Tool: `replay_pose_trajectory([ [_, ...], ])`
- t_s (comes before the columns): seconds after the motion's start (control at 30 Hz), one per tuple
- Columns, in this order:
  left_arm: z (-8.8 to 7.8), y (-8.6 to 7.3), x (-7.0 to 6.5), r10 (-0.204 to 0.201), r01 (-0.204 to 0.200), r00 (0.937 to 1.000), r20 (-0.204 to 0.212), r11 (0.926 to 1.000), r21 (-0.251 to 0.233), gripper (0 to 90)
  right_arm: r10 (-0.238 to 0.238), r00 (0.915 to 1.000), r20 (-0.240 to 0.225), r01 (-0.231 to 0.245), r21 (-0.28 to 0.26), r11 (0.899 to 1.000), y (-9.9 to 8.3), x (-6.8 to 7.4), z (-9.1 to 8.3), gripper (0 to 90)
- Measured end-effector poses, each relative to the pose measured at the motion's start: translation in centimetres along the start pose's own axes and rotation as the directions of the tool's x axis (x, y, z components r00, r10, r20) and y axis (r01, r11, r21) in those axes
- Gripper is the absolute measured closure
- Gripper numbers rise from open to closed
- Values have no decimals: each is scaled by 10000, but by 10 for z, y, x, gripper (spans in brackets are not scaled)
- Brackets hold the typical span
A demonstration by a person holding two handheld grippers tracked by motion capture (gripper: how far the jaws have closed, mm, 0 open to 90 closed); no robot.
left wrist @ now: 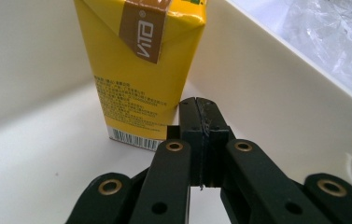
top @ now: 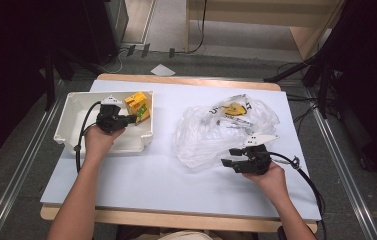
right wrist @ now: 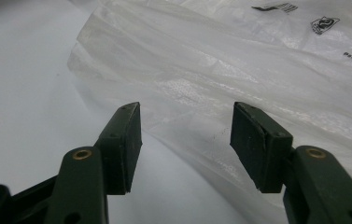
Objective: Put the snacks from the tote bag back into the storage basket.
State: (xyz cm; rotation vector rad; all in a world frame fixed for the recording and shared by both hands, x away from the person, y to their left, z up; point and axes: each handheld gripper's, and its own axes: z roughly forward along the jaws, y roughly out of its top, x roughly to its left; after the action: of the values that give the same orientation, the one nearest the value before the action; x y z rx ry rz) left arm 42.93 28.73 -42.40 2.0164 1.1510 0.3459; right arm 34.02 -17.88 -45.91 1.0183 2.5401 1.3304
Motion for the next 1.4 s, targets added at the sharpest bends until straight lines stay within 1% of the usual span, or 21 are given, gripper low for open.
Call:
replay_pose_trajectory([
  [0.23,0,0,2,-105,105,9999,31,9999,-14,900,47,10000,35,-47,-43,10000,0,1,0,448],
  [0.33,-1,0,4,-128,128,9999,8,9999,-12,900,6,10000,15,-6,29,10000,0,1,0,448],
  [0.63,0,-1,8,-343,342,9994,-30,9994,-106,900,-20,10000,12,20,12,10000,0,1,0,449],
  [0.77,0,-1,10,-491,491,9988,36,9987,-131,900,-34,10000,10,34,35,10000,0,1,1,450],
  [0.9,0,-1,11,-480,480,9988,-4,9988,-106,900,-49,10000,-32,49,28,10000,-1,1,1,450],
  [1.13,0,-1,14,-599,598,9982,-36,9981,-134,900,-22,10000,-23,22,86,10000,-1,2,1,451],
  [1.23,1,0,14,-586,585,9982,-125,9982,-102,900,-29,10000,-14,29,83,10000,-1,2,1,451],
  [1.4,0,0,16,-641,639,9978,-139,9979,-128,900,-48,10000,-8,48,106,9999,-1,2,1,452],
])
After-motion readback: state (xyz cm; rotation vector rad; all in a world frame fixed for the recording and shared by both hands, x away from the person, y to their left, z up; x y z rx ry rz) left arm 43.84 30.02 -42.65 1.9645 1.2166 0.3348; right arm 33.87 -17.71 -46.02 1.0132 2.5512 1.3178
